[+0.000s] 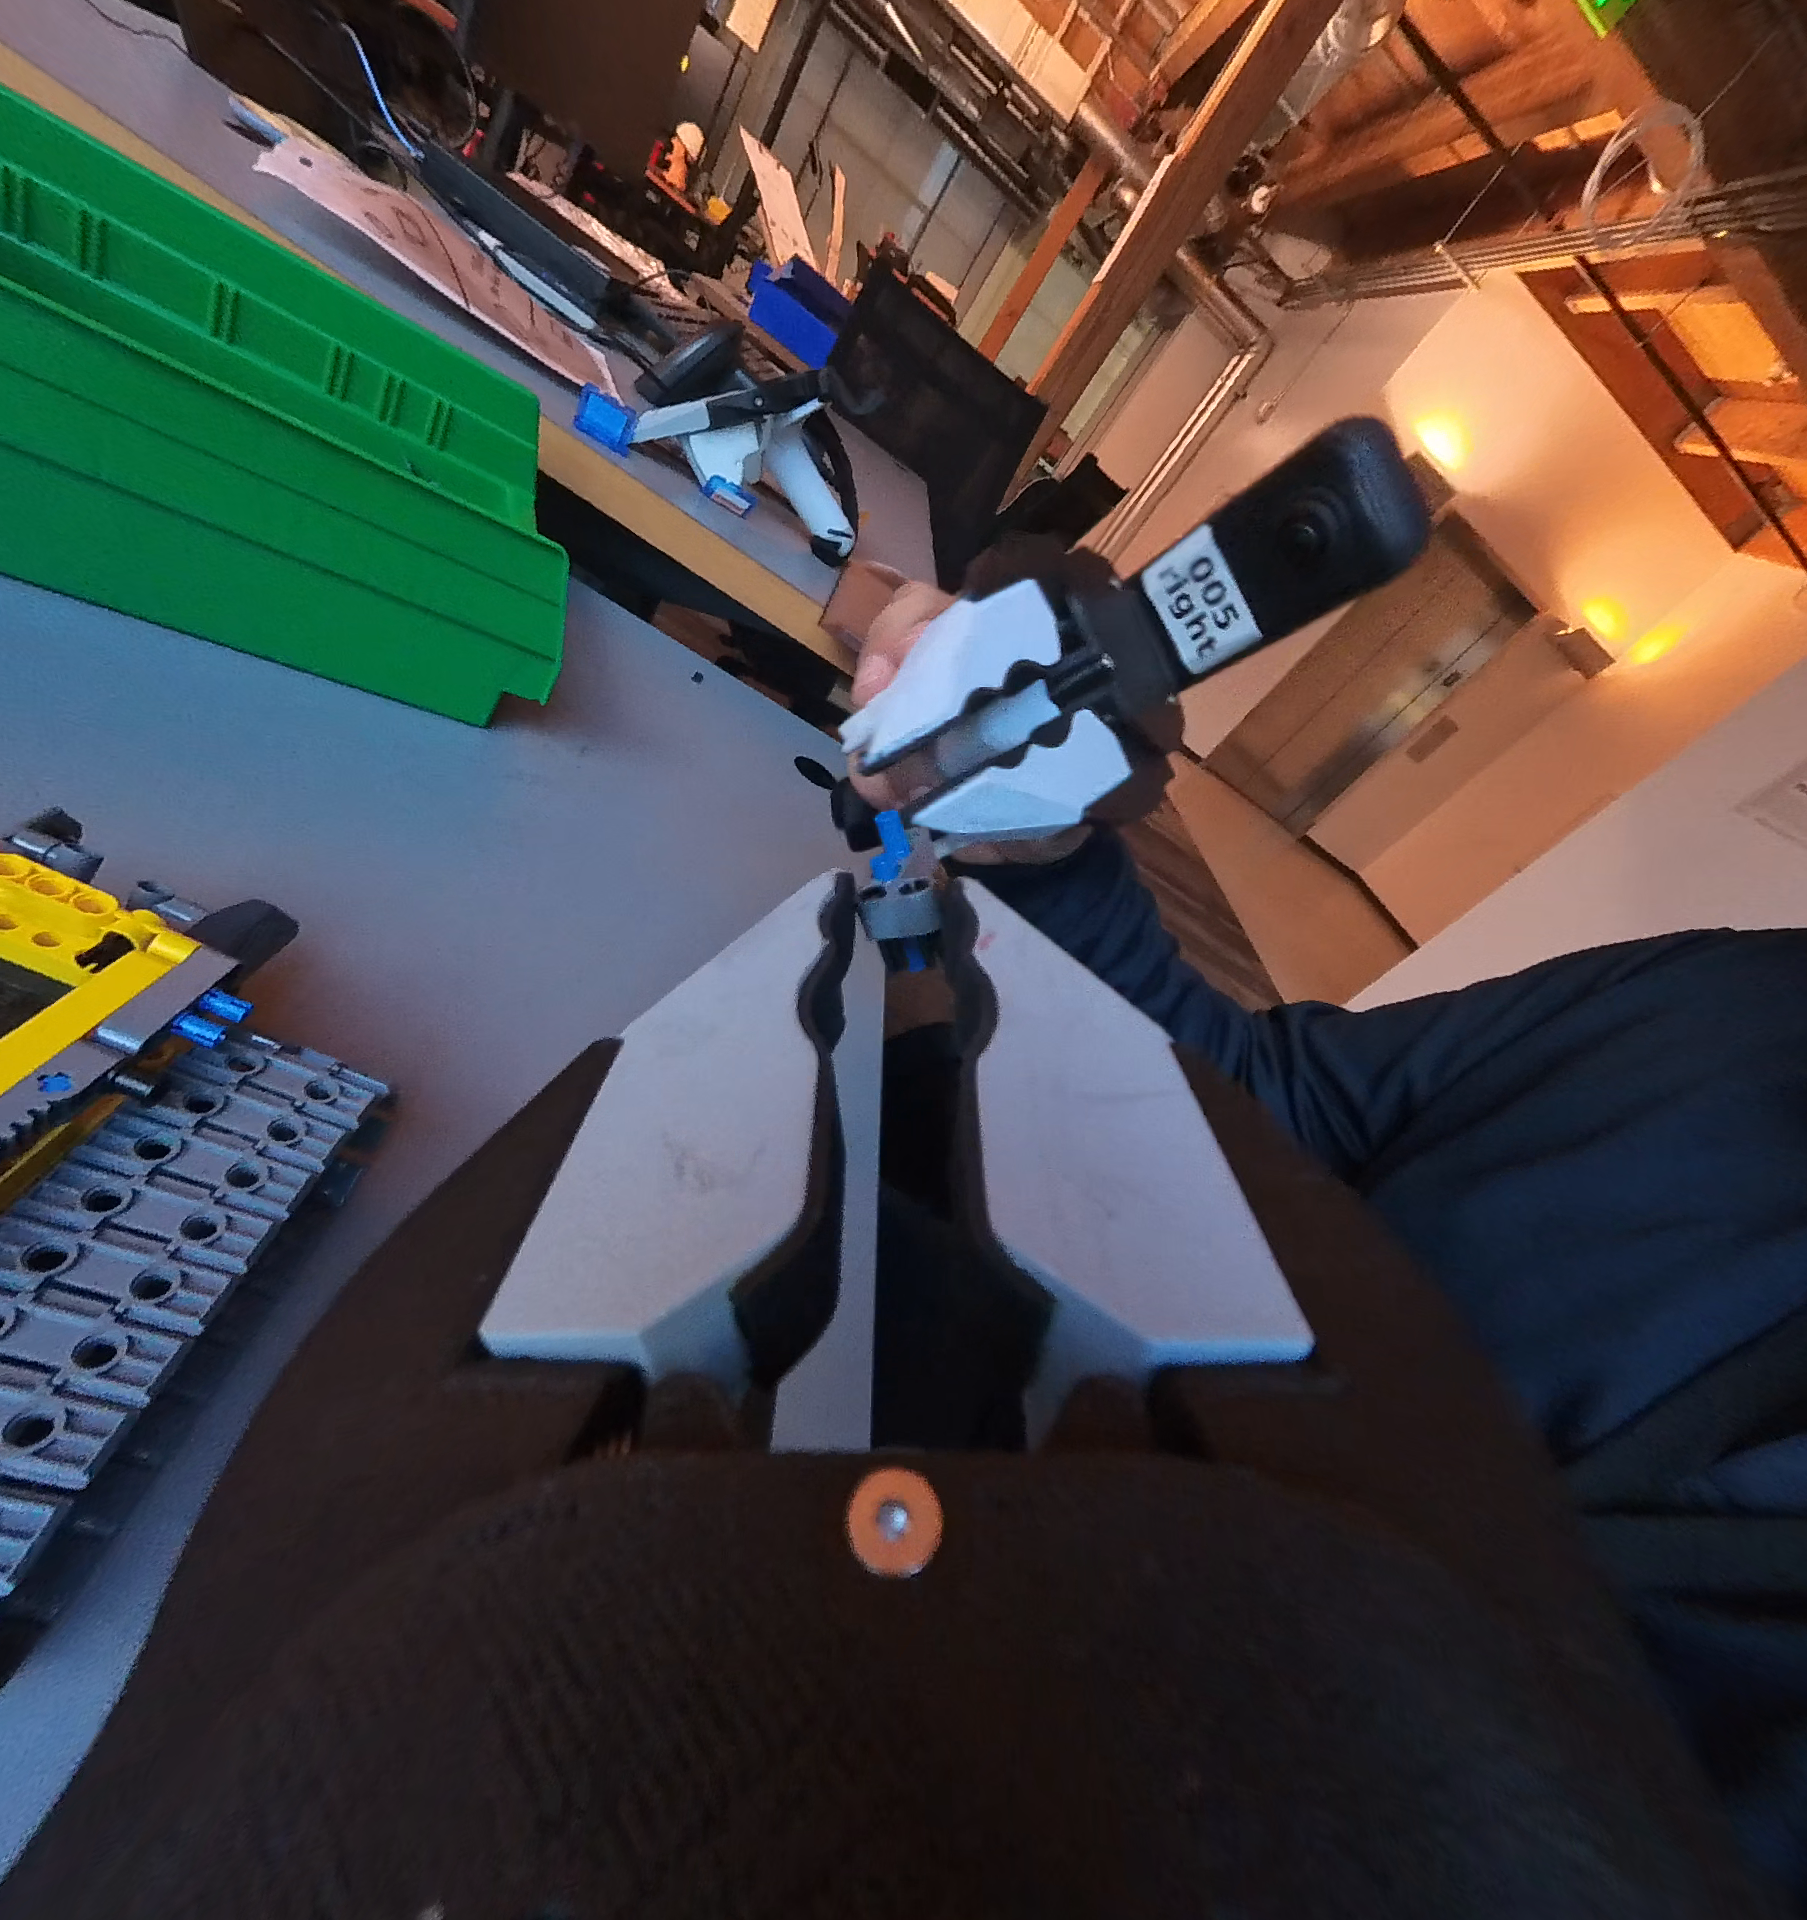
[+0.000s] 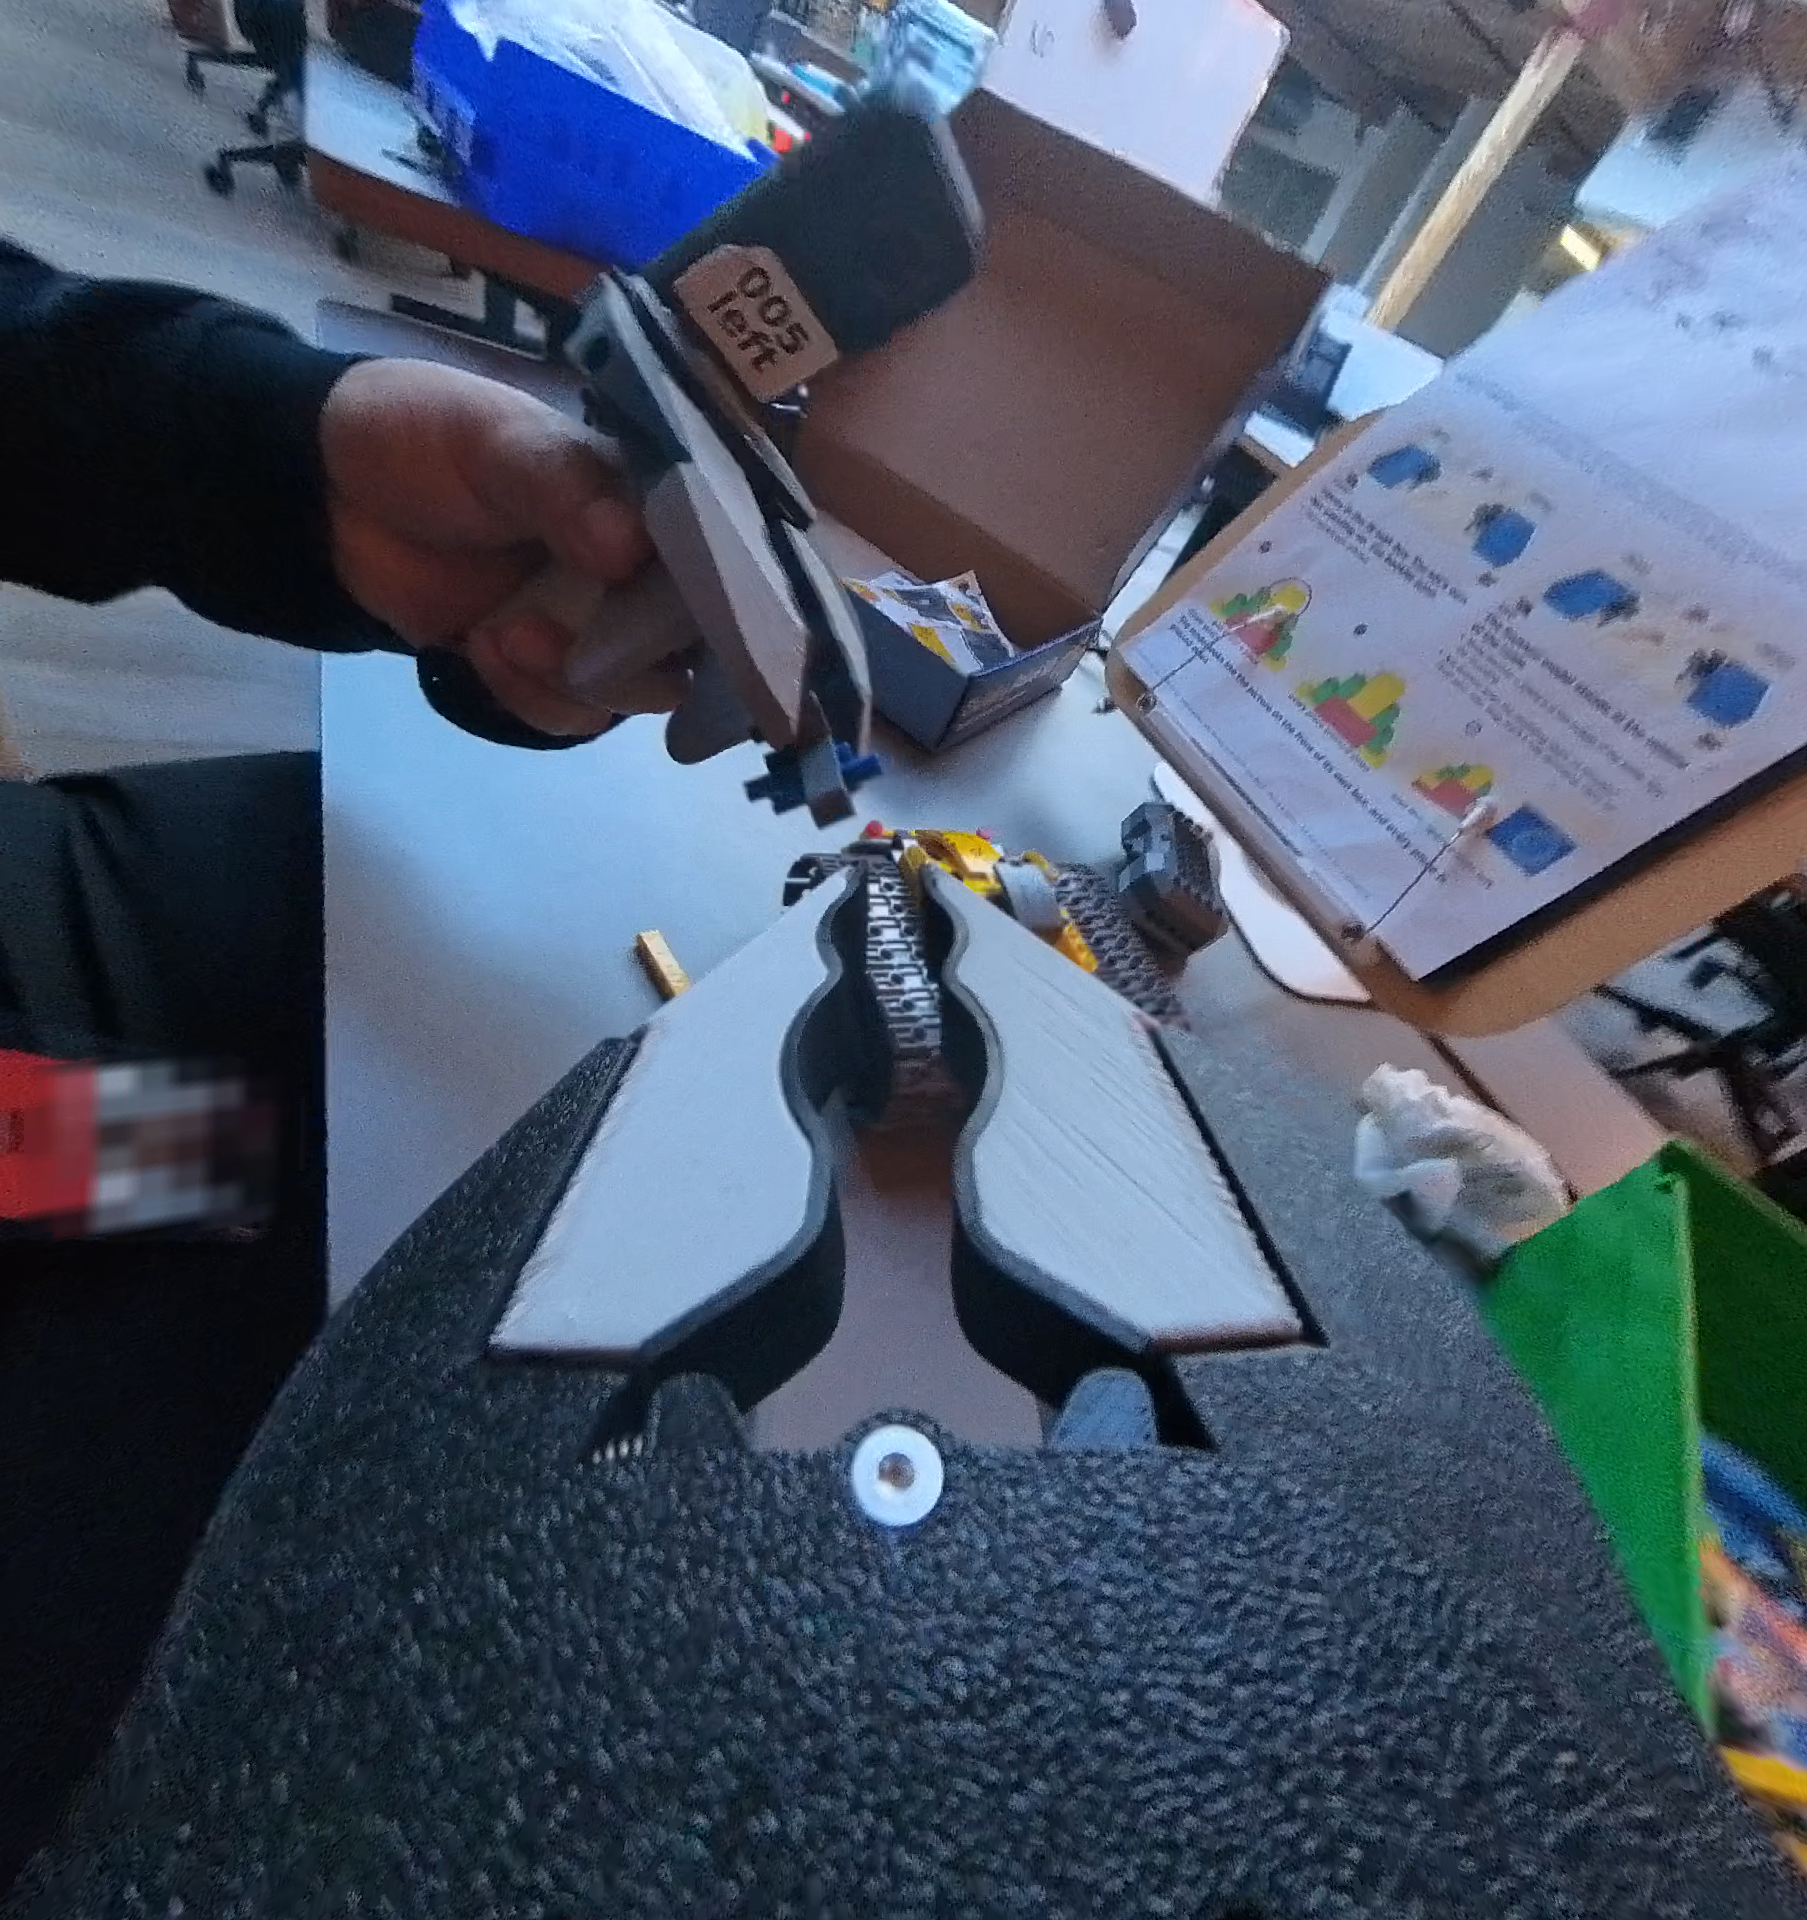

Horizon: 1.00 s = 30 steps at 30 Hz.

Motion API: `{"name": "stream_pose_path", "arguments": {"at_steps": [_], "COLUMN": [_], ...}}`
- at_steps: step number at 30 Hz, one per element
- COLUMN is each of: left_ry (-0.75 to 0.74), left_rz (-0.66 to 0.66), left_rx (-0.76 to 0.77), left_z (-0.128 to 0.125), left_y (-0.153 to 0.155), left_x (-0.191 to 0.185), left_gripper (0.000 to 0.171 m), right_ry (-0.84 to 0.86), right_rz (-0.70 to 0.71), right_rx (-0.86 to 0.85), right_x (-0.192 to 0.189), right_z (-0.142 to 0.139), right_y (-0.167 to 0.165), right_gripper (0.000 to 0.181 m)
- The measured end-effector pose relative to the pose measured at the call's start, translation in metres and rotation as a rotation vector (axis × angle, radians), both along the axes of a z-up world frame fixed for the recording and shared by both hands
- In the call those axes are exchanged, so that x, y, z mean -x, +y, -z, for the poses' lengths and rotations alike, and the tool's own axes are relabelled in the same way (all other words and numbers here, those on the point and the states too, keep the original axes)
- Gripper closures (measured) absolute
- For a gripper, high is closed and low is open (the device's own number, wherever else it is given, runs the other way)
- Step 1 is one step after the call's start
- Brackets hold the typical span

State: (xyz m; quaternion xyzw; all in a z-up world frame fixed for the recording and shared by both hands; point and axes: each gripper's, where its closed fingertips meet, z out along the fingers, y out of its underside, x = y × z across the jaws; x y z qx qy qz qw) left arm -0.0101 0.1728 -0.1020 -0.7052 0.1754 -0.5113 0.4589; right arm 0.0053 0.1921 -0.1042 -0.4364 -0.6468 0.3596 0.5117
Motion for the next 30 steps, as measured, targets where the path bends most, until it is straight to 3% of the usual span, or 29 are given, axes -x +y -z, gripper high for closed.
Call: {"name": "stream_pose_path", "arguments": {"at_steps": [6, 13, 22, 28, 30], "left_ry": [-0.008, 0.072, 0.207, 0.255, 0.284], "left_rz": [-0.014, -0.074, -0.144, -0.120, -0.077], "left_rx": [-0.043, -0.223, -0.334, -0.341, -0.313], "left_z": [-0.006, -0.018, -0.014, -0.010, -0.004], "left_y": [0.000, -0.002, -0.001, -0.004, -0.006], "left_x": [0.000, 0.001, -0.006, -0.006, -0.009], "left_gripper": [0.157, 0.158, 0.157, 0.157, 0.148], "right_ry": [-0.057, 0.000, 0.055, 0.053, 0.043], "right_rz": [-0.096, -0.213, -0.239, -0.242, -0.219], "right_rx": [0.283, 0.593, 0.686, 0.612, 0.562], "right_x": [0.002, 0.010, 0.022, 0.021, 0.023], "right_z": [0.008, -0.003, -0.006, -0.003, 0.000], "right_y": [-0.009, -0.022, -0.026, -0.029, -0.028], "right_gripper": [0.171, 0.170, 0.173, 0.177, 0.176]}}
